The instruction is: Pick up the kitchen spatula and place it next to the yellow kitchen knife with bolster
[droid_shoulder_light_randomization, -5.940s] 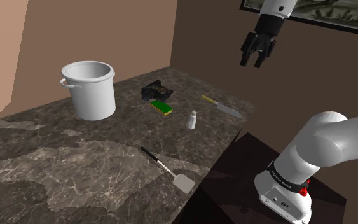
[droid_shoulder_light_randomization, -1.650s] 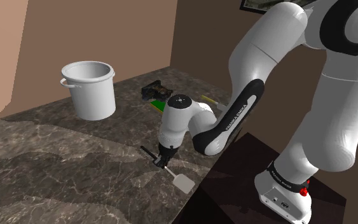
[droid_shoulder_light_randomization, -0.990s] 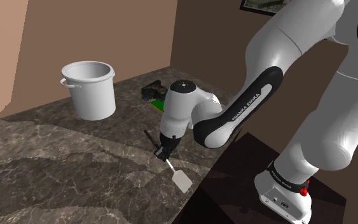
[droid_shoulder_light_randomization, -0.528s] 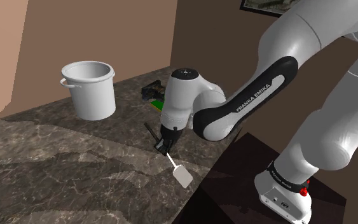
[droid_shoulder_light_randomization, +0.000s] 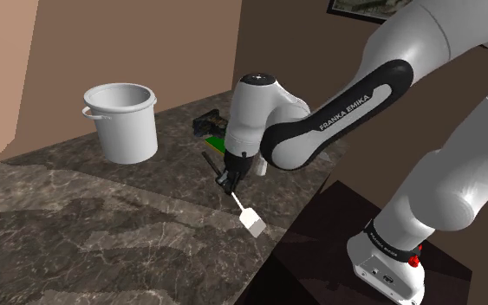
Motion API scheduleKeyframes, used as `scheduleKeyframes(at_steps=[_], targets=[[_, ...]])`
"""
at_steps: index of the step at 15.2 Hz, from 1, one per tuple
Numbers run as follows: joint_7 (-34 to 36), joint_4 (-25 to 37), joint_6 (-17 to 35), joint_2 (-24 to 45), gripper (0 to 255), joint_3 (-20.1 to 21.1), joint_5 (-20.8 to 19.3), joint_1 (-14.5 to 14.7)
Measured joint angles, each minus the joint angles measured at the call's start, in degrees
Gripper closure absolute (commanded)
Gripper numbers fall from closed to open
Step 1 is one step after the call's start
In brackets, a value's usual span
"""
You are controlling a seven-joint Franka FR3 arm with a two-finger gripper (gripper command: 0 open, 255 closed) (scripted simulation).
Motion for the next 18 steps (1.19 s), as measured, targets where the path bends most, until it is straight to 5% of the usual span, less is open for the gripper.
scheduleKeyframes(at_steps=[18], targets=[[-25.1,10.2,-1.7,8.8,255,-13.2,-2.2,-13.4]])
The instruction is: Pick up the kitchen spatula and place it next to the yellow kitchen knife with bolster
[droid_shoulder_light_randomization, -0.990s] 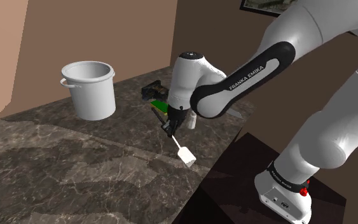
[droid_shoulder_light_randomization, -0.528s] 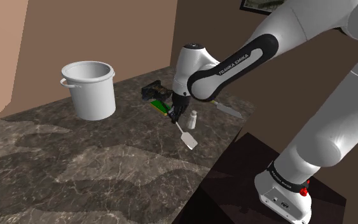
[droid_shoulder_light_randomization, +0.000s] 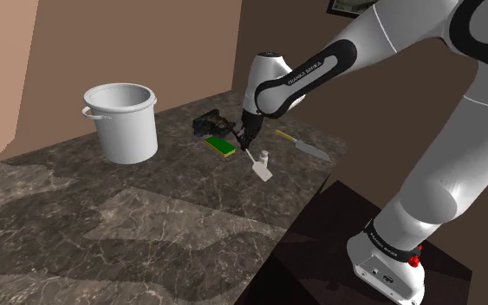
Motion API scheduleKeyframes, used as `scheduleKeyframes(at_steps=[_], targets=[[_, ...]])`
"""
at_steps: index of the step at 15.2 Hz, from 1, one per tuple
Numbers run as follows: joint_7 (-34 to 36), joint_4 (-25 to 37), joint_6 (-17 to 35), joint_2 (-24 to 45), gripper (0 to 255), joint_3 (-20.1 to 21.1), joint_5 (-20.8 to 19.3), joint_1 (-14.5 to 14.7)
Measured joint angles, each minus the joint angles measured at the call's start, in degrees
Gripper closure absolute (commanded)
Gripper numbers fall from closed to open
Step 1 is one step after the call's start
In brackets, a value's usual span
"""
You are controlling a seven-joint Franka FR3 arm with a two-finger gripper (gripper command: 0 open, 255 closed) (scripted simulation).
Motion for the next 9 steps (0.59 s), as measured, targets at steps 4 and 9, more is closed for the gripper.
scheduleKeyframes(at_steps=[4,9], targets=[[-4.4,6.3,-1.8,4.5,255,-2.2,-0.9,-2.5],[-9.7,13.6,-4.3,9.5,255,-4.3,-1.2,-5.5]])
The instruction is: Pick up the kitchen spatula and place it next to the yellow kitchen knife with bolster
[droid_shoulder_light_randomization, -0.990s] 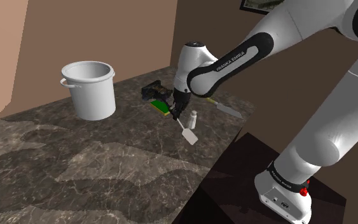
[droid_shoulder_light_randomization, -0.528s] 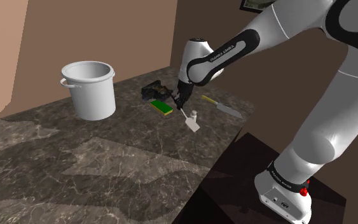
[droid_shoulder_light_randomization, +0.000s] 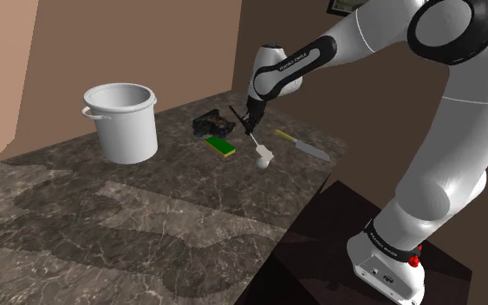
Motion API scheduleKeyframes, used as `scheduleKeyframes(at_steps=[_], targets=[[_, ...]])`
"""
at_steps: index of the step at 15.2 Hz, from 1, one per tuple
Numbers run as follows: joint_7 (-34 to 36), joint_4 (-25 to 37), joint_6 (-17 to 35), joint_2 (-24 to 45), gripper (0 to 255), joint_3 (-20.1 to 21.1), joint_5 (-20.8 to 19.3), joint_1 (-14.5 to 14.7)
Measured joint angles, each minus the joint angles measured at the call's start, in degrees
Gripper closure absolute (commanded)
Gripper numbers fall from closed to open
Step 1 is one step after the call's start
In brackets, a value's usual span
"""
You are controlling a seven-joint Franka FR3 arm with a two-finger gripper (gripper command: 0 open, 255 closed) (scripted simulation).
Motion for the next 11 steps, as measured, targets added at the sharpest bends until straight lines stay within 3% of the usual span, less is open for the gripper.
scheduleKeyframes(at_steps=[11], targets=[[-9.8,24.8,-9.4,15.6,255,-3.3,-0.5,-5.2]])
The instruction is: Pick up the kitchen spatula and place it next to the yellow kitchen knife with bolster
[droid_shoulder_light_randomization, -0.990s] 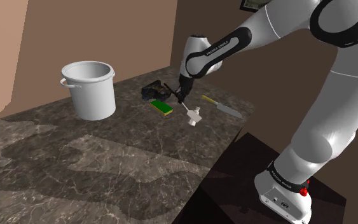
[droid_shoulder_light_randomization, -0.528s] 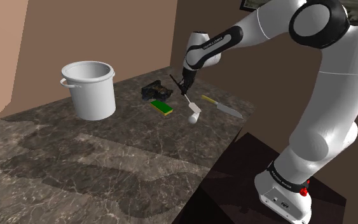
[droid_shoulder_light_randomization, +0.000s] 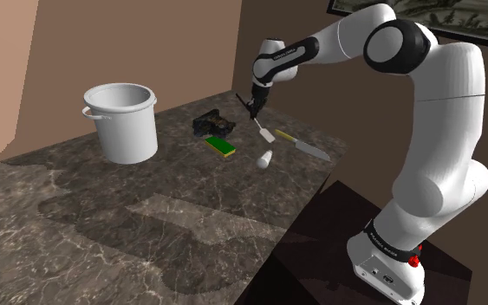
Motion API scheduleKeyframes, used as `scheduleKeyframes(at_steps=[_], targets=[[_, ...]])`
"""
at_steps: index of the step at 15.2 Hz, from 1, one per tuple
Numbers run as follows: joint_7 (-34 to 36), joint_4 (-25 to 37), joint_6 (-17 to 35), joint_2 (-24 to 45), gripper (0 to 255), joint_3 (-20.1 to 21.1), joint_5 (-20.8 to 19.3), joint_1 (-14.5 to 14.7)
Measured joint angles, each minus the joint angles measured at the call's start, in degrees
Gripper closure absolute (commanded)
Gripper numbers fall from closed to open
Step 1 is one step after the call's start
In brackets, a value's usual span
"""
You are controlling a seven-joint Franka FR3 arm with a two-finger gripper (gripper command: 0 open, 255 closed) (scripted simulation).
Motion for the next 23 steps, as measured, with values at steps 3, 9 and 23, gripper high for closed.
scheduleKeyframes(at_steps=[3,9,23], targets=[[-1.3,4.5,-1.2,3.4,255,-0.4,-0.1,-0.6],[-1.4,4.9,1.4,6.4,255,-0.8,-0.5,-0.5],[-1.0,4.7,7.7,12.5,255,-1.5,-1.4,-0.1]])
